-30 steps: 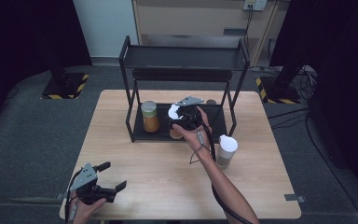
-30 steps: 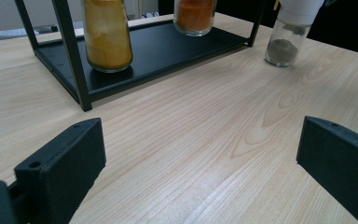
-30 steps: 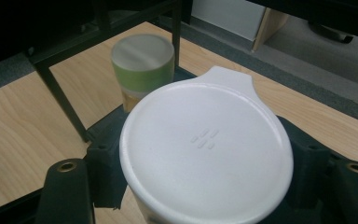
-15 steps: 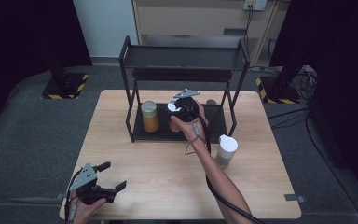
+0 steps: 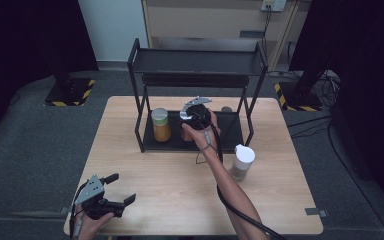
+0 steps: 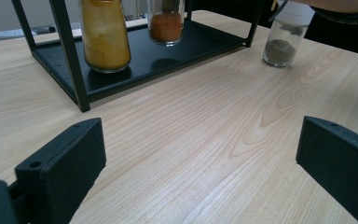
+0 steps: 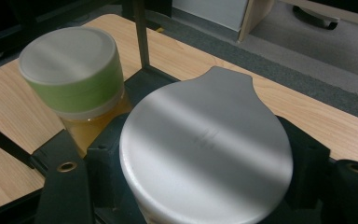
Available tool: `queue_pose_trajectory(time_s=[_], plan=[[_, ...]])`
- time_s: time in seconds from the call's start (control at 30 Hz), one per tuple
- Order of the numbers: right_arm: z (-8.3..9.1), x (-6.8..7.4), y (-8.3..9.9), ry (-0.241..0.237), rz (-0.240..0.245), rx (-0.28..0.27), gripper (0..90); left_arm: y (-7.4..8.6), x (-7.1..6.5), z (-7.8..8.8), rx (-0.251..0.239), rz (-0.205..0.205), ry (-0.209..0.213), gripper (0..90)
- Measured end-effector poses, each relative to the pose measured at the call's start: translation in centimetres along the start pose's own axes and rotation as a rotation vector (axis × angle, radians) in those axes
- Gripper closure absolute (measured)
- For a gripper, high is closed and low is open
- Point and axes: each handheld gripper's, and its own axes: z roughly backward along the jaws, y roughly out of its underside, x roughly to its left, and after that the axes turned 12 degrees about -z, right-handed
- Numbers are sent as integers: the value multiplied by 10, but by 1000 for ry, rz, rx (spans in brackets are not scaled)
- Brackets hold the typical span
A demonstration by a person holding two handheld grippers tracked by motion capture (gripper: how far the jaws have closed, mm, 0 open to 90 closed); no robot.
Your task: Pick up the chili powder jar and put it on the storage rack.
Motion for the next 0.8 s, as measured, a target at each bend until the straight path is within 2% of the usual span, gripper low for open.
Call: queue_pose_trajectory(time_s=[0.8], plan=[[-15,-8,10,-4,-19,12,316,0,0,0,-3,-2,-1,6]])
